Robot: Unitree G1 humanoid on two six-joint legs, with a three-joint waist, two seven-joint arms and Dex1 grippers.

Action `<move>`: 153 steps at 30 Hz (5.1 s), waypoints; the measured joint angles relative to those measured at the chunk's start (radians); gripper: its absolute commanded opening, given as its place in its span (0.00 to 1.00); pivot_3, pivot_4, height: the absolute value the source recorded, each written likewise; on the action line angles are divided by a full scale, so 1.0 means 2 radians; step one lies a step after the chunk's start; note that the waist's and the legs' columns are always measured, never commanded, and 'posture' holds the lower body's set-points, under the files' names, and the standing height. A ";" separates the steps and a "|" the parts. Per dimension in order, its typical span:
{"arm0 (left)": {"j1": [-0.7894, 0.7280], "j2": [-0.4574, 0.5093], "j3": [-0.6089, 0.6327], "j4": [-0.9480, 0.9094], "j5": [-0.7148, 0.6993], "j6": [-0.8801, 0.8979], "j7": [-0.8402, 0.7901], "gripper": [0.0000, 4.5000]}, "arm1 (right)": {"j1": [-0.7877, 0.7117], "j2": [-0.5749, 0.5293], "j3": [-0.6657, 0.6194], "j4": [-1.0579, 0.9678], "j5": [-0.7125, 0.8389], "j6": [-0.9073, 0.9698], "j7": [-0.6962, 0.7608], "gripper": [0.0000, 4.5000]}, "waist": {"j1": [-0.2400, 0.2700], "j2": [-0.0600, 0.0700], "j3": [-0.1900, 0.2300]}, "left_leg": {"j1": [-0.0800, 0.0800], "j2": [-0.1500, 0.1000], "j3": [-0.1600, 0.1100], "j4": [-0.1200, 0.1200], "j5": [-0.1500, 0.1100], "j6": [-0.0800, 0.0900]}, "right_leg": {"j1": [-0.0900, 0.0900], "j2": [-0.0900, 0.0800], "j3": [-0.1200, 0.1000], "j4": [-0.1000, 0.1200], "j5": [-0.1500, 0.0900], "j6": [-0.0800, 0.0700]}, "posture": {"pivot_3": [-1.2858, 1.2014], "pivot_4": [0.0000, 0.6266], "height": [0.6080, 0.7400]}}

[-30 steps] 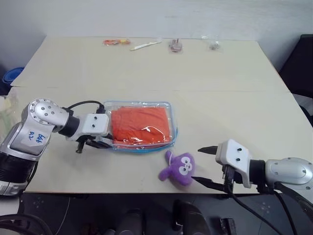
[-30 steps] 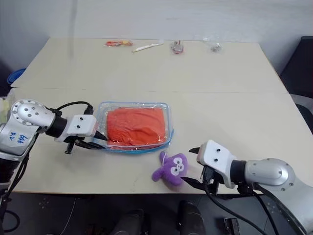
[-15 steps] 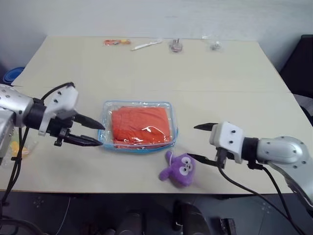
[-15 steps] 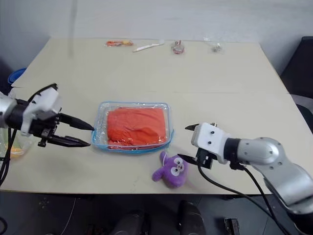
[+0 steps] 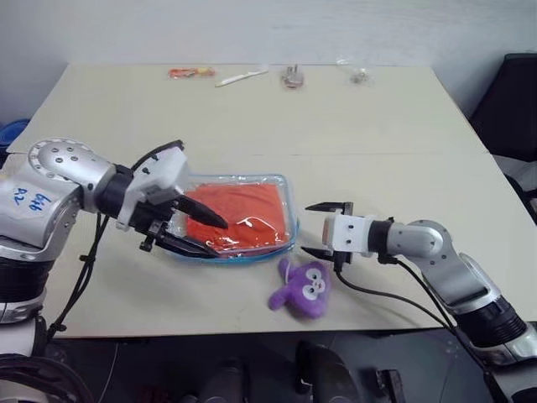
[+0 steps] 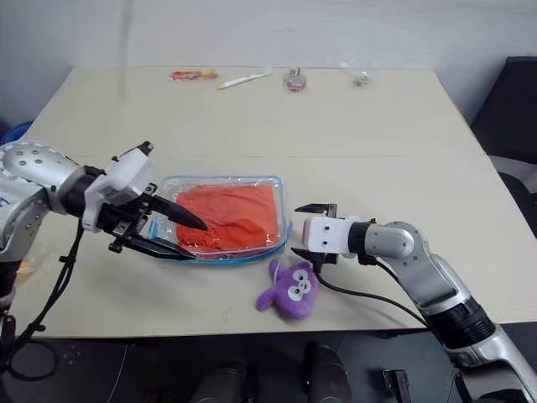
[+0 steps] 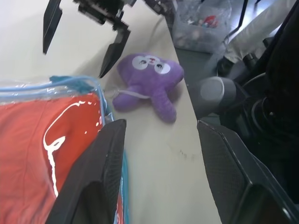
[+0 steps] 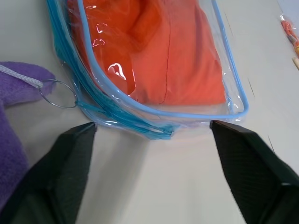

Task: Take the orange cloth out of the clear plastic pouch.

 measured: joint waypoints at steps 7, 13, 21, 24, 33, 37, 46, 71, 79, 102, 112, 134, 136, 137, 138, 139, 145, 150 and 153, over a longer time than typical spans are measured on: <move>0.000 0.000 0.001 -0.004 -0.005 0.003 0.006 0.58 | -0.008 0.023 0.002 0.024 -0.022 -0.022 0.008 0.66 | 0.001 0.000 0.000 | 0.000 0.000 0.000 0.000 0.000 0.000 | 0.000 0.000 0.000 0.000 0.000 0.000 | 0.52 0.24 1.00; 0.000 0.000 0.001 -0.004 -0.005 0.002 0.008 0.58 | -0.021 0.040 0.008 0.047 -0.040 -0.041 0.010 0.62 | 0.000 0.000 0.000 | 0.000 0.000 -0.001 0.000 0.000 0.000 | 0.000 0.000 0.000 0.000 0.000 0.000 | 0.52 0.24 1.00; 0.000 0.000 -0.003 -0.004 -0.002 -0.009 0.010 0.58 | -0.021 0.046 0.016 0.066 -0.051 -0.077 0.027 0.09 | 0.000 0.000 0.000 | 0.000 0.000 -0.001 0.000 0.000 0.000 | 0.000 0.000 0.000 0.000 0.000 0.000 | 0.52 0.24 1.00; 0.000 -0.003 -0.009 -0.002 0.000 -0.010 0.012 0.58 | -0.021 0.046 0.016 0.066 -0.051 -0.081 0.030 0.01 | 0.000 0.000 0.000 | 0.000 0.000 -0.002 0.000 0.000 0.000 | 0.000 0.000 0.000 0.000 0.000 0.000 | 0.52 0.24 1.00; -0.041 -0.070 -0.059 0.010 0.036 -0.055 0.021 0.58 | -0.021 0.046 0.015 0.068 -0.056 -0.087 0.036 0.01 | 0.002 0.000 0.000 | 0.000 -0.001 -0.004 0.001 0.000 0.000 | 0.000 -0.001 0.000 0.000 0.000 0.000 | 0.52 0.24 1.00; -0.061 -0.111 -0.125 0.045 0.105 -0.154 0.001 0.58 | -0.022 0.046 0.016 0.072 -0.059 -0.089 0.043 0.01 | 0.001 0.000 0.000 | 0.000 -0.001 -0.003 0.001 0.000 0.000 | 0.000 0.000 0.000 0.000 0.000 0.000 | 0.52 0.24 1.00; -0.064 -0.196 -0.192 0.066 0.170 -0.254 -0.006 0.58 | -0.023 0.047 0.015 0.075 -0.061 -0.087 0.048 0.01 | 0.002 0.000 0.000 | -0.001 0.000 -0.001 0.001 0.000 0.000 | 0.000 -0.001 -0.001 0.000 0.000 0.000 | 0.52 0.24 1.00; 0.006 -0.256 -0.274 0.041 0.322 -0.284 0.104 0.45 | -0.023 0.060 0.016 0.086 -0.076 -0.088 0.051 0.00 | 0.004 0.000 0.000 | 0.000 0.000 -0.005 0.002 0.000 0.000 | 0.001 -0.001 0.000 0.001 0.000 0.000 | 0.52 0.24 1.00; 0.008 -0.262 -0.264 0.041 0.315 -0.264 0.107 0.00 | -0.024 0.060 0.016 0.087 -0.076 -0.090 0.051 0.00 | 0.004 0.000 0.000 | 0.000 0.000 -0.005 0.002 0.000 0.000 | 0.001 -0.001 0.000 0.001 0.000 0.000 | 0.52 0.24 1.00; 0.058 -0.039 -0.076 0.002 0.104 -0.043 -0.013 0.00 | -0.027 0.045 0.011 0.104 -0.071 -0.130 0.051 0.00 | 0.002 0.001 0.001 | -0.001 0.002 -0.006 0.002 0.000 0.000 | 0.001 -0.001 -0.001 0.001 0.000 0.000 | 0.52 0.24 1.00; 0.149 0.044 0.026 -0.020 0.064 -0.015 0.022 0.00 | -0.010 0.013 -0.009 0.099 -0.061 -0.143 0.051 0.00 | 0.001 0.002 0.001 | -0.001 0.002 -0.006 0.001 0.000 0.000 | 0.000 -0.001 -0.001 0.000 0.000 0.000 | 0.52 0.24 1.00; 0.222 0.087 0.116 0.081 0.059 -0.065 0.063 0.32 | -0.003 -0.026 -0.031 0.102 -0.036 -0.184 0.069 0.10 | 0.000 0.003 0.002 | 0.000 0.002 0.000 0.000 0.000 0.000 | 0.000 0.000 0.000 0.000 0.000 0.000 | 0.52 0.24 1.00; 0.222 0.088 0.116 0.079 0.052 -0.056 0.060 0.45 | -0.001 -0.026 -0.031 0.101 -0.030 -0.178 0.073 0.21 | 0.000 0.003 0.002 | 0.000 0.002 0.000 0.000 0.000 0.000 | 0.000 0.000 0.000 0.000 0.000 0.000 | 0.52 0.24 1.00; 0.224 0.088 0.116 0.078 0.050 -0.054 0.059 0.52 | 0.000 -0.026 -0.031 0.100 -0.027 -0.173 0.074 0.28 | 0.000 0.003 0.002 | 0.000 0.002 0.000 0.000 0.000 0.000 | 0.000 0.000 0.000 0.000 0.000 0.000 | 0.52 0.24 1.00; 0.225 0.089 0.116 0.077 0.049 -0.052 0.059 0.60 | 0.002 -0.026 -0.031 0.099 -0.026 -0.172 0.076 0.37 | 0.000 0.003 0.002 | 0.000 0.002 0.000 0.000 0.000 0.000 | 0.000 0.000 0.000 0.000 0.000 0.000 | 0.52 0.24 1.00; 0.226 0.089 0.116 0.076 0.049 -0.052 0.059 0.67 | 0.003 -0.026 -0.031 0.097 -0.024 -0.169 0.077 0.45 | 0.000 0.003 0.002 | 0.000 0.002 0.000 0.000 0.000 0.000 | 0.000 0.000 0.000 0.000 0.000 0.000 | 0.52 0.24 1.00; 0.254 0.108 0.120 0.065 0.050 -0.065 0.046 1.00 | 0.014 -0.027 -0.042 0.078 -0.016 -0.156 0.080 0.93 | 0.000 0.003 0.002 | 0.000 0.002 0.000 0.000 0.000 0.000 | 0.000 0.000 0.000 0.000 0.000 0.000 | 0.52 0.24 1.00; 0.265 0.121 0.120 0.083 0.083 -0.126 0.043 1.00 | 0.038 -0.037 -0.056 0.047 -0.014 -0.136 0.078 1.00 | 0.001 0.003 0.002 | 0.000 0.001 0.000 0.000 0.000 0.000 | 0.000 0.000 0.000 0.000 0.000 0.000 | 0.52 0.24 1.00; 0.242 0.119 0.113 0.121 0.116 -0.176 0.058 1.00 | 0.066 -0.048 -0.090 0.002 0.008 -0.097 0.073 1.00 | 0.003 0.003 0.002 | 0.000 0.000 0.000 0.000 0.000 0.000 | 0.000 0.000 0.000 0.000 0.000 0.000 | 0.52 0.24 1.00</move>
